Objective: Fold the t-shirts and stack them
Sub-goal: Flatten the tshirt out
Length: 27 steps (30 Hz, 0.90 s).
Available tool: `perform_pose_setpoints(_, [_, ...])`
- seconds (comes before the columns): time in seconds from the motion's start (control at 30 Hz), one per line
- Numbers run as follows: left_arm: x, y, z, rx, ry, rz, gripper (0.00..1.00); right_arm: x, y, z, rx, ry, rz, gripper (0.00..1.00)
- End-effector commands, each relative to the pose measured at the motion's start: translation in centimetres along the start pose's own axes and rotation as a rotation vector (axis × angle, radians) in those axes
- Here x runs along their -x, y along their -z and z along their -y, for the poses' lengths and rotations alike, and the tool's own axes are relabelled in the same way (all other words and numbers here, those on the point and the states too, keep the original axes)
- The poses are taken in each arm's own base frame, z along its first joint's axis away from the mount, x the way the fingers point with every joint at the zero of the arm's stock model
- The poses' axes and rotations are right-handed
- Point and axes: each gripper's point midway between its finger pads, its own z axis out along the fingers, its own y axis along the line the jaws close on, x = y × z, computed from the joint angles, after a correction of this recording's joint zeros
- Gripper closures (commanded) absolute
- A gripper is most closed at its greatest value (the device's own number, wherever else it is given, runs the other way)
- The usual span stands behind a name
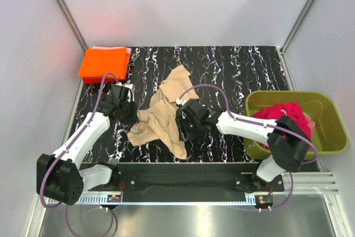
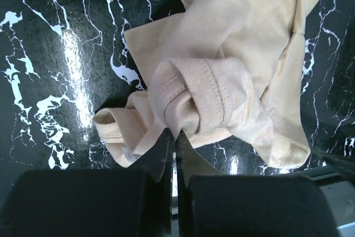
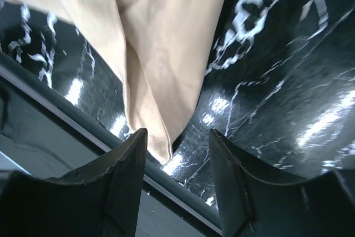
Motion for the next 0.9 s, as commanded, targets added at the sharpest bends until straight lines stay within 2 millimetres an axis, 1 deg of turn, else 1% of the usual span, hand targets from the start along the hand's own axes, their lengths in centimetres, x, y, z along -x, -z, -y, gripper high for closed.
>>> perform_pose_setpoints(0.0, [2.2,0.7,1.3,-0.076,-0.008,0.063,1.00,0.5,-0.6,-0.5,0.009,-0.001,0.082,0.44])
perform_pose_setpoints(0.03, [2.3,0.8,1.4,-0.084,-0.007,0.065,1.00,-0.2,-0.9,-0.7,0.010,0.007,0.068,0.44])
perform_pose_setpoints(0.13, [2.3,0.9,1.8,-0.107,-0.005,0.062,1.00,-1.1,-2.0,-0.9,0.007,0.002,0.034,0.44])
perform_pose_setpoints(0.23, [2.3,1.1,2.0,-0.114,-0.009,0.065,1.00,-1.5,-2.7,-1.3,0.010,-0.008,0.013,0.45])
perform_pose_setpoints(0.3, [2.3,1.0,1.5,-0.093,-0.003,0.070,1.00,-1.5,-2.9,-1.2,0.003,-0.019,0.009,0.46])
perform_pose_setpoints(0.43, [2.9,1.3,0.3,-0.027,0.004,0.107,1.00,-1.5,-3.4,-1.4,0.006,-0.039,-0.005,0.46])
perform_pose_setpoints(0.5, [3.2,1.1,-0.6,0.014,0.007,0.118,1.00,-1.7,-3.6,-1.6,0.008,-0.068,-0.013,0.47])
perform_pose_setpoints(0.53, [3.4,0.8,-1.6,0.067,0.011,0.118,1.00,-1.8,-3.7,-1.6,0.005,-0.077,-0.015,0.49])
perform_pose_setpoints(0.57, [3.4,0.7,-2.1,0.089,0.016,0.114,0.93,-1.7,-3.7,-1.5,0.000,-0.094,-0.014,0.51])
perform_pose_setpoints(0.6, [3.4,0.8,-2.3,0.099,0.013,0.103,0.77,-1.8,-3.7,-1.6,-0.004,-0.122,-0.019,0.55])
perform_pose_setpoints(0.63, [3.5,1.1,-2.6,0.117,-0.014,0.112,0.58,-1.3,-3.3,-2.0,0.003,-0.133,-0.006,0.55])
perform_pose_setpoints(0.67, [3.6,1.4,-2.4,0.103,-0.033,0.121,0.56,-1.1,-2.9,-2.0,-0.002,-0.162,-0.004,0.55])
perform_pose_setpoints(0.7, [4.0,2.5,-2.0,0.089,-0.051,0.160,0.56,-0.6,-2.3,-2.1,-0.010,-0.180,0.011,0.54])
perform_pose_setpoints(0.73, [4.2,3.0,-1.6,0.076,-0.060,0.181,0.56,1.5,-0.7,-2.2,-0.031,-0.195,0.089,0.46])
perform_pose_setpoints(0.77, [4.0,3.6,-0.4,0.046,-0.081,0.196,0.57,1.6,0.5,-1.6,-0.081,-0.225,0.093,0.45])
perform_pose_setpoints(0.8, [4.1,4.6,0.7,0.012,-0.093,0.232,0.58,3.6,2.0,-1.3,-0.102,-0.252,0.151,0.43])
perform_pose_setpoints(0.83, [3.2,4.9,2.7,-0.035,-0.111,0.228,0.60,5.1,4.0,-0.6,-0.127,-0.278,0.212,0.42])
perform_pose_setpoints(0.87, [2.7,5.1,3.9,-0.067,-0.116,0.229,0.65,5.6,5.2,0.4,-0.149,-0.310,0.218,0.42])
